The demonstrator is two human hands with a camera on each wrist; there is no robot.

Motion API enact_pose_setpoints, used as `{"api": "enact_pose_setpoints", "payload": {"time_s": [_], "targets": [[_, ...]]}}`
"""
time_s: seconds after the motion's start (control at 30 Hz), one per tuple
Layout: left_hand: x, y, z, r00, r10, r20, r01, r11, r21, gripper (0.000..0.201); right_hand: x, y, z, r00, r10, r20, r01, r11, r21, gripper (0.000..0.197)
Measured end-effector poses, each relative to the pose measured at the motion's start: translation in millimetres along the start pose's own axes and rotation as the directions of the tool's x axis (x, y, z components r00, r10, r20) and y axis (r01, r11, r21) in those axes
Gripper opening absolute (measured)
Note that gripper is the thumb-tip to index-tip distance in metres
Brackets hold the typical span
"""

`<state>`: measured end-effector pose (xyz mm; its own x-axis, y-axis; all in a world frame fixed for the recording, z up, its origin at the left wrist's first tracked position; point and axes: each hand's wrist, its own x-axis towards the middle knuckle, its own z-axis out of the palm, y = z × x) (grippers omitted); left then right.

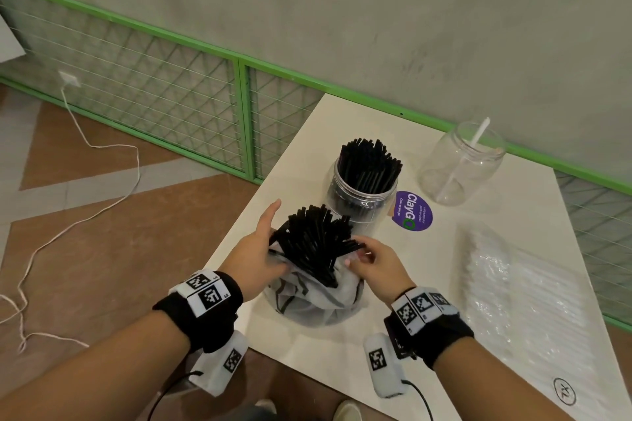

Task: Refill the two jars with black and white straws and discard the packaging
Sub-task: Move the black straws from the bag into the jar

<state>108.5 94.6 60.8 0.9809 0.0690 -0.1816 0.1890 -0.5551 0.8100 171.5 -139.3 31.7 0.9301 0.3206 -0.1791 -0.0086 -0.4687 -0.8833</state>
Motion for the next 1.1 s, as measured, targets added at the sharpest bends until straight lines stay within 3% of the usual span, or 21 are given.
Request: {"api": "enact_pose_setpoints", "payload": {"time_s": [0.1, 0.2, 0.33, 0.47, 0.6, 0.8, 0.87, 0.93, 0.97, 1.0, 1.07, 1.1], "targets": [[0.1, 3.1, -7.1, 0.999, -0.005, -0.047, 0.005, 1.000, 0.001, 0.103, -9.7, -32.6, -18.7, 0.985, -0.145, -0.094, 0.141, 0.989, -0.051, 0.035], [2.4, 12.0, -14.3, 0.995, 0.069, -0.075, -0.070, 0.997, -0.015, 0.099, -20.8, -72.2, -40.6, 0.950, -0.266, -0.163, 0.255, 0.963, -0.089, 0.029], [12.4, 23.1, -14.0, 0.996, 0.079, -0.041, -0.081, 0.995, -0.055, 0.099, -29.0, -115.4, -59.5, 0.901, -0.370, -0.226, 0.364, 0.929, -0.072, 0.020], [14.5, 26.2, -7.4, 0.997, 0.072, 0.007, -0.071, 0.994, -0.081, 0.105, -26.7, -129.2, -63.3, 0.857, -0.434, -0.278, 0.413, 0.901, -0.133, 0.031], [11.4, 27.7, -9.2, 0.995, 0.087, -0.047, -0.092, 0.990, -0.108, 0.102, -28.8, -118.8, -64.3, 0.831, -0.448, -0.329, 0.420, 0.894, -0.155, 0.035], [7.1, 24.6, -8.1, 0.997, 0.080, 0.010, -0.080, 0.996, -0.048, 0.102, -21.7, -68.8, -63.9, 0.885, -0.249, -0.393, 0.210, 0.968, -0.138, 0.031], [7.0, 21.6, -3.8, 0.998, 0.059, 0.024, -0.058, 0.997, -0.041, 0.101, -18.4, -46.8, -60.0, 0.924, -0.051, -0.380, 0.022, 0.997, -0.080, 0.051], [7.8, 19.0, 0.7, 0.998, 0.046, 0.036, -0.045, 0.999, -0.030, 0.100, -16.1, -27.5, -52.7, 0.932, 0.191, -0.309, -0.164, 0.980, 0.114, 0.081], [7.7, 19.2, 2.6, 0.998, 0.043, 0.045, -0.041, 0.999, -0.024, 0.098, -14.8, -19.9, -49.2, 0.924, 0.291, -0.248, -0.229, 0.940, 0.252, 0.080], [7.4, 19.4, 4.7, 0.997, 0.043, 0.056, -0.042, 0.999, -0.020, 0.097, -15.1, -16.3, -45.2, 0.916, 0.361, -0.176, -0.273, 0.881, 0.386, 0.066], [6.1, 20.8, 8.4, 0.995, 0.048, 0.085, -0.045, 0.998, -0.038, 0.095, -16.1, -11.5, -38.7, 0.900, 0.432, -0.061, -0.319, 0.747, 0.584, 0.037], [5.4, 21.7, 9.6, 0.994, 0.053, 0.095, -0.048, 0.998, -0.051, 0.093, -16.0, -7.8, -36.6, 0.901, 0.432, -0.036, -0.309, 0.699, 0.645, 0.032]]}}
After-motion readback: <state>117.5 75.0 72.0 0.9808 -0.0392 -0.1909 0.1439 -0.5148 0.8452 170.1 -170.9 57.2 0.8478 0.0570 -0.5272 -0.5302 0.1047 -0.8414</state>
